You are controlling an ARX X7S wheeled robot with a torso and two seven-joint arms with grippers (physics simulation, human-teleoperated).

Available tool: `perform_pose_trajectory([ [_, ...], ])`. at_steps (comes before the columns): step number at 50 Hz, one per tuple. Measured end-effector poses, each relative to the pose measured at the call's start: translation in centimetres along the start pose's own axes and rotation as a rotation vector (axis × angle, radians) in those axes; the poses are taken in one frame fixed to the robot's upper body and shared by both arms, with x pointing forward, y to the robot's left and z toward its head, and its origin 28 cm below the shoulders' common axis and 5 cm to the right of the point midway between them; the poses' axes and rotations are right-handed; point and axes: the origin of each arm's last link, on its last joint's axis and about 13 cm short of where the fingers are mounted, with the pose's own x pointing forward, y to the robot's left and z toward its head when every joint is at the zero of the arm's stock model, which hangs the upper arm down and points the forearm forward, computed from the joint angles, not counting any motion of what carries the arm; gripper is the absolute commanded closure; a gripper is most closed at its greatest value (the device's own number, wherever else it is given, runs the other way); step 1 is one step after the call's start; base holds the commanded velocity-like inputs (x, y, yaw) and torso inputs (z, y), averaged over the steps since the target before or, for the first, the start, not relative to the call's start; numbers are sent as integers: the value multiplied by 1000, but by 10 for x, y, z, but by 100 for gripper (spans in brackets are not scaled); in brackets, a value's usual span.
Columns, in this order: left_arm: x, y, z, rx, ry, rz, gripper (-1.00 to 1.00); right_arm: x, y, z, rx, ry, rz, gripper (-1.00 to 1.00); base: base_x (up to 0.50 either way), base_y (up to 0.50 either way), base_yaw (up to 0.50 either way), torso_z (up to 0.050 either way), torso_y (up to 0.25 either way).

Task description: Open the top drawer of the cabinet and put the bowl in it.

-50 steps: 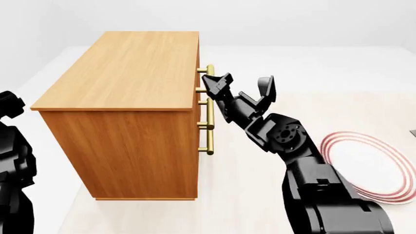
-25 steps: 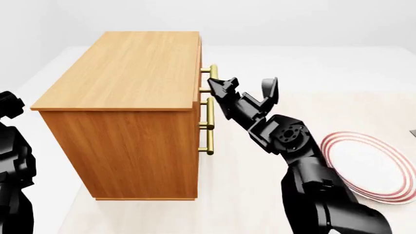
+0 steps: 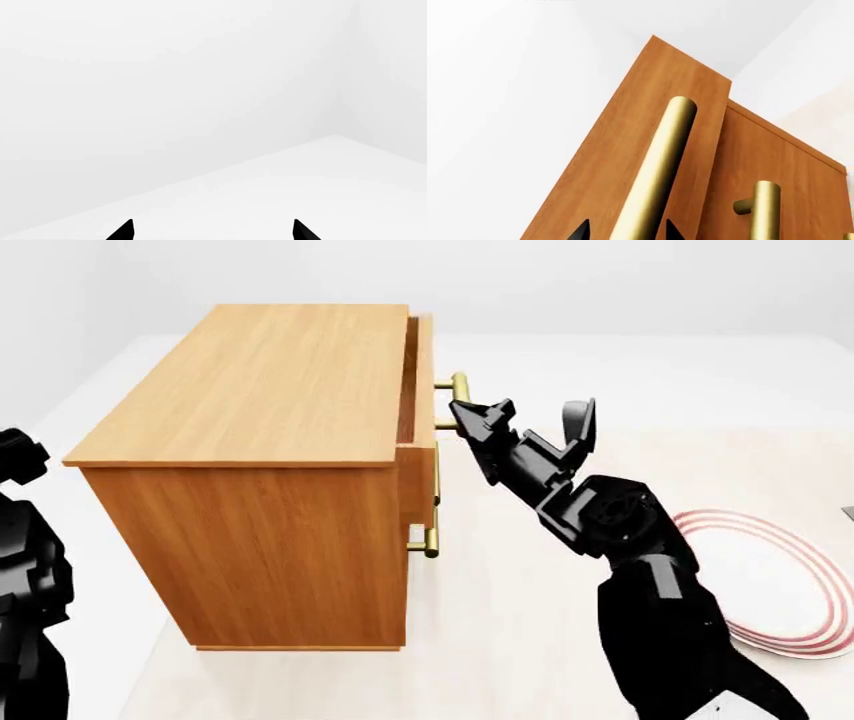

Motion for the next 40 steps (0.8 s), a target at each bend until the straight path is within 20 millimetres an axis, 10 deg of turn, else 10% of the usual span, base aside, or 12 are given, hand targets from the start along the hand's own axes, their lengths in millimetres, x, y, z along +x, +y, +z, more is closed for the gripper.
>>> perform_pose_trajectory([
  [40, 1, 0, 1, 0, -1, 2, -100, -31, -12, 30, 10, -48, -32, 100, 0, 0, 0, 0, 1],
])
